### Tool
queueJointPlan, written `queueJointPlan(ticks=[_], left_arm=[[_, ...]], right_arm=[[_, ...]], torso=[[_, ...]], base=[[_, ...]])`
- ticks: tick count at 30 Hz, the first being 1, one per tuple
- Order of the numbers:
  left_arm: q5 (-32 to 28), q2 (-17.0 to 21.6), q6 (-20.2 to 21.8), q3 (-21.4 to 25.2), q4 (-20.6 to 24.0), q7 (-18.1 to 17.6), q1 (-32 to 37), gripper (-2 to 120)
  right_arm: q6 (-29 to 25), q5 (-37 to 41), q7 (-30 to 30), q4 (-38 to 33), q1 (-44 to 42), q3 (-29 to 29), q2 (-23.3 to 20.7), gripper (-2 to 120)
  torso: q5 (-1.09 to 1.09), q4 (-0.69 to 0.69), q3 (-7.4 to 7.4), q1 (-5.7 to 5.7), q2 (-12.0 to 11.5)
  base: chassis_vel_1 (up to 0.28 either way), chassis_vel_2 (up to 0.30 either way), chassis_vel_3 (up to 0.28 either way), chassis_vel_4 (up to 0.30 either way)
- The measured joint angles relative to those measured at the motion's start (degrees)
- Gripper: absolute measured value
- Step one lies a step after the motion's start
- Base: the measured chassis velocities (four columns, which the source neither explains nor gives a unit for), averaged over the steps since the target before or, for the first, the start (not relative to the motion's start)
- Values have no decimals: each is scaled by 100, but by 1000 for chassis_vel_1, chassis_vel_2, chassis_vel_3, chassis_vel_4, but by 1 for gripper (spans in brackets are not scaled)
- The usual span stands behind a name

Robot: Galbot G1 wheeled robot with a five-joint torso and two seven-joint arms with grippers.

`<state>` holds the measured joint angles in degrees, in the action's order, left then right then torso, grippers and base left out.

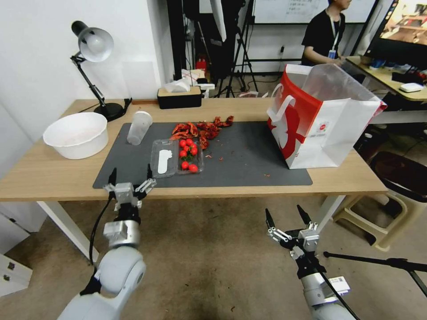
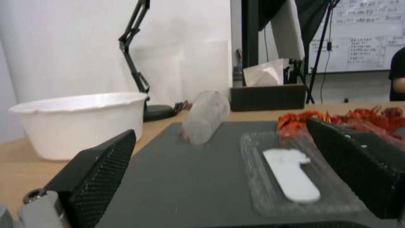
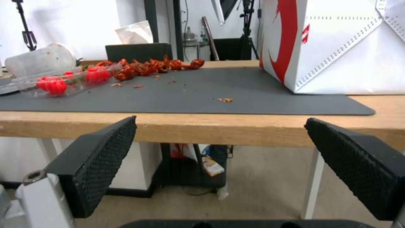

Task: Pick up the trash from the table and place it into the takeout bag.

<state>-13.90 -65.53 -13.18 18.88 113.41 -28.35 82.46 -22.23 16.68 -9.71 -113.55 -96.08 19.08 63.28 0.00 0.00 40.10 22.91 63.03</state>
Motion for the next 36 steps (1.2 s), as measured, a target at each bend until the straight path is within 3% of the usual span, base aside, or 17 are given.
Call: queueJointPlan(ticks=[9, 16, 24, 30, 36], left_arm=[[29, -114, -300, 360, 192, 266, 863, 100], [-89, -96, -428, 395, 117, 373, 748, 100], [-868, 437, -69, 348, -40, 571, 0, 100], [-1439, 1098, 93, 16, -536, 829, -934, 100], [-1821, 1419, 351, -246, -918, 883, -1655, 100]], right_arm=[[-34, -16, 16, -43, 67, 30, -26, 100], [-47, -48, 39, -56, 82, 20, -19, 100], [-159, -110, 129, -64, 77, 44, -31, 100], [-156, -132, 133, -83, 67, 44, -11, 100], [-141, -157, 128, -85, 62, 47, 4, 100]], torso=[[-1, 1, 0, 0, 0], [-1, 0, 1, 2, 0], [0, 1, 1, 2, 0], [0, 0, 1, 2, -1], [0, -1, 1, 2, -1]], base=[[0, 0, 0, 0], [0, 0, 0, 0], [0, 0, 0, 0], [0, 0, 0, 0], [0, 0, 0, 0]])
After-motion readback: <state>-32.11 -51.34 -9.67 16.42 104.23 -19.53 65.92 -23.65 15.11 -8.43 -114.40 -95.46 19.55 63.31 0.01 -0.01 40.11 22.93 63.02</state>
